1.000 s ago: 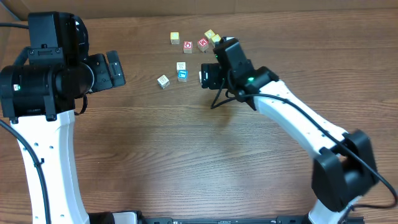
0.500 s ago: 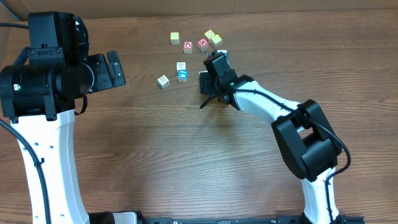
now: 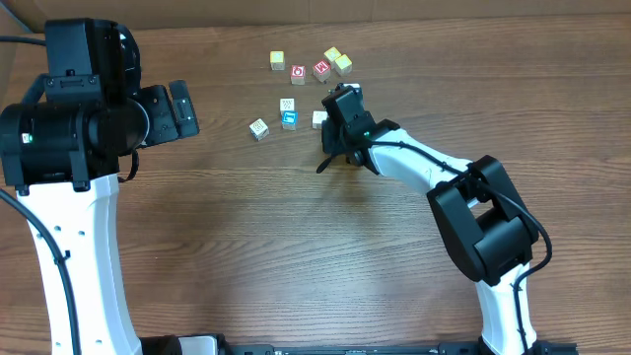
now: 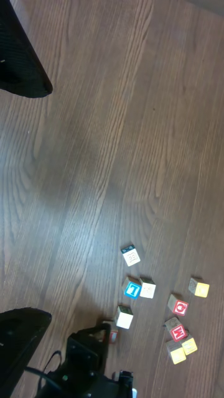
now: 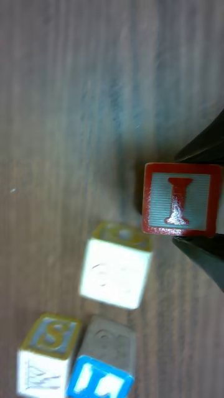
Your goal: Flip 4 blocks
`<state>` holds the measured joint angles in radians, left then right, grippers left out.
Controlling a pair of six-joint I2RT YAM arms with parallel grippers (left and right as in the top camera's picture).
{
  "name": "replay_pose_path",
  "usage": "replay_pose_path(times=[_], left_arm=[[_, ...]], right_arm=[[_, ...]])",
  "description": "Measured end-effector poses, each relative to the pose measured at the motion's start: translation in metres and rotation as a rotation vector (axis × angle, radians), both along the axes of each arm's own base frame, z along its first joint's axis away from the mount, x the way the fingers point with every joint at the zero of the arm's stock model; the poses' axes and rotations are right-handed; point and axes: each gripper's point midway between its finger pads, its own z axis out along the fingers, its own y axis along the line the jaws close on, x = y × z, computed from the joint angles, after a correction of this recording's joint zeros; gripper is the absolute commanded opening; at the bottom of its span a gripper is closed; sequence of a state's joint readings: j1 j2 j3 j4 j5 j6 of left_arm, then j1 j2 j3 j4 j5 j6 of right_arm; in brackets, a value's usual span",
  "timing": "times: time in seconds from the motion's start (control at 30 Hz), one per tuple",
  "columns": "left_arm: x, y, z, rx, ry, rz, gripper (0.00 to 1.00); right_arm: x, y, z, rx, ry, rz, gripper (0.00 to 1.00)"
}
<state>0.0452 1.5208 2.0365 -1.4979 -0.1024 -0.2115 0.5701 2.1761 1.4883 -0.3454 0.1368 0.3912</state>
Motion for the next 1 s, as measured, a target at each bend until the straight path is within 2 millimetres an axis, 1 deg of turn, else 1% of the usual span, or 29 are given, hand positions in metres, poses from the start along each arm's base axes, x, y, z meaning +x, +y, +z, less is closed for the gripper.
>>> replay_pose_path(times=[0.07,0.1,0.13,0.17,0.2,0.3,0.33,0.4,0.47,0.5,0.53,0.57,0.6,0.67,0.8,0.83,0.87,0.93,1.0], left_arm=[[0.0,0.0,0.0,0.0,0.0,0.0,1.0],[0.0,0.0,0.0,0.0,0.0,0.0,1.0],[0.0,0.0,0.0,0.0,0.0,0.0,1.0],[0.0,0.0,0.0,0.0,0.0,0.0,1.0],[0.0,0.0,0.0,0.0,0.0,0.0,1.0],[0.0,0.0,0.0,0.0,0.0,0.0,1.0],[0.0,0.0,0.0,0.0,0.0,0.0,1.0],[0.0,0.0,0.0,0.0,0.0,0.0,1.0],[0.0,0.0,0.0,0.0,0.0,0.0,1.0],[0.0,0.0,0.0,0.0,0.0,0.0,1.0],[0.0,0.0,0.0,0.0,0.0,0.0,1.0],[0.0,0.0,0.0,0.0,0.0,0.0,1.0],[0.0,0.0,0.0,0.0,0.0,0.0,1.0],[0.0,0.0,0.0,0.0,0.0,0.0,1.0],[0.0,0.0,0.0,0.0,0.0,0.0,1.0],[0.0,0.0,0.0,0.0,0.0,0.0,1.0],[0.0,0.0,0.0,0.0,0.0,0.0,1.0],[0.0,0.0,0.0,0.0,0.0,0.0,1.0],[0.0,0.0,0.0,0.0,0.0,0.0,1.0]], right_arm=[[-0.011,-0.007,0.008,-0.023,0.038,0.001,0.27],[-0.015,-0.009,0.015,-0.028,0.047,0.001,0.27],[-0.019,-0.012,0.029,-0.027,0.043,0.001,0.27],[-0.023,-0.014,0.046,-0.022,0.035,0.001,0.27],[-0.025,-0.016,0.064,-0.01,0.018,0.001,0.24],[-0.039,-0.025,0.136,0.038,-0.059,0.003,0.23],[-0.046,-0.029,0.163,0.059,-0.09,0.003,0.23],[-0.062,-0.038,0.209,0.1,-0.143,0.006,0.23],[-0.077,-0.043,0.241,0.142,-0.178,0.019,0.23],[-0.085,-0.045,0.253,0.161,-0.184,0.029,0.24],[-0.093,-0.046,0.259,0.178,-0.174,0.039,0.24],[-0.101,-0.046,0.26,0.192,-0.154,0.046,0.24],[-0.107,-0.046,0.258,0.203,-0.123,0.05,0.24],[-0.121,-0.045,0.245,0.219,-0.031,0.045,0.24],[-0.137,-0.041,0.21,0.224,0.119,0.019,0.23],[-0.141,-0.038,0.196,0.216,0.159,0.016,0.23],[-0.143,-0.036,0.19,0.212,0.174,0.018,0.22],[-0.148,-0.027,0.172,0.203,0.211,0.028,0.23],[-0.157,-0.018,0.149,0.179,0.263,0.038,0.22]])
